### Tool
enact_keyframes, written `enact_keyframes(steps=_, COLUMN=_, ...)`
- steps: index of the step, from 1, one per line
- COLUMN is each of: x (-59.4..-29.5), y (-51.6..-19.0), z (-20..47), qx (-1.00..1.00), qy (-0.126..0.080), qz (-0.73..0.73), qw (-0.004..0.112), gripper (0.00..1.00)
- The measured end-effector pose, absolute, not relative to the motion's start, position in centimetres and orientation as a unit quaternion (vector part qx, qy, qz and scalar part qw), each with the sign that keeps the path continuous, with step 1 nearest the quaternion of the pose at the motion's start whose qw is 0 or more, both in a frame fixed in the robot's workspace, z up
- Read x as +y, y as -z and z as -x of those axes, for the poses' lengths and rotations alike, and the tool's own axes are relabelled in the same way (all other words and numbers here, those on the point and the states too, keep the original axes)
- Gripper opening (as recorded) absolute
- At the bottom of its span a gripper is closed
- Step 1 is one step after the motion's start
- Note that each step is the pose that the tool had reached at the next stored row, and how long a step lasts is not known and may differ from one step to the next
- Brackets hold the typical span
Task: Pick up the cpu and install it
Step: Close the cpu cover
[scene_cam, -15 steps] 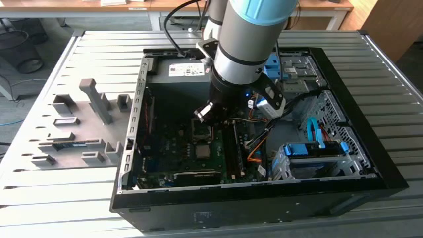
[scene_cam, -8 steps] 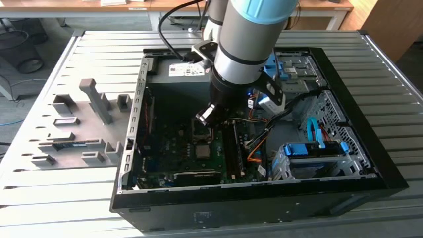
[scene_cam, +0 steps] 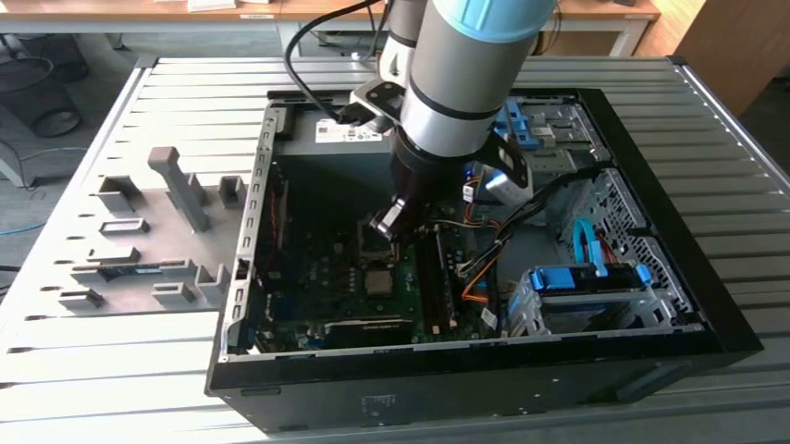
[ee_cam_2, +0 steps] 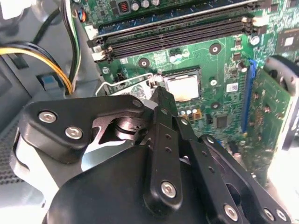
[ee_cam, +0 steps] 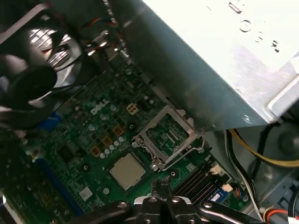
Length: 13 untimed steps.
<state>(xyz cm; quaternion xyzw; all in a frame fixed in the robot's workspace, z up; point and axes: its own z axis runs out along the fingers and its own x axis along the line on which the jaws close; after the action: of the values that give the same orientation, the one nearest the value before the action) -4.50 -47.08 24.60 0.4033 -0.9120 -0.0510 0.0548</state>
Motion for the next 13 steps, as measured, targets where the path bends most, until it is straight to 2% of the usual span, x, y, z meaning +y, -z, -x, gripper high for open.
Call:
enact_keyframes(steps=3, x=-47.08, y=-24.61, z=4.49, qx=-0.904, qy=0.054, qz=-0.420, qw=0.054, gripper=0.10)
enact_keyframes(steps=8, x=-47.08, y=-24.59, z=4.50, qx=-0.895, qy=0.078, qz=-0.437, qw=0.043, gripper=0.10)
enact_keyframes(steps=13, x=-47.08, y=-24.58, z=4.50, qx=-0.884, qy=0.084, qz=-0.458, qw=0.042, gripper=0.10)
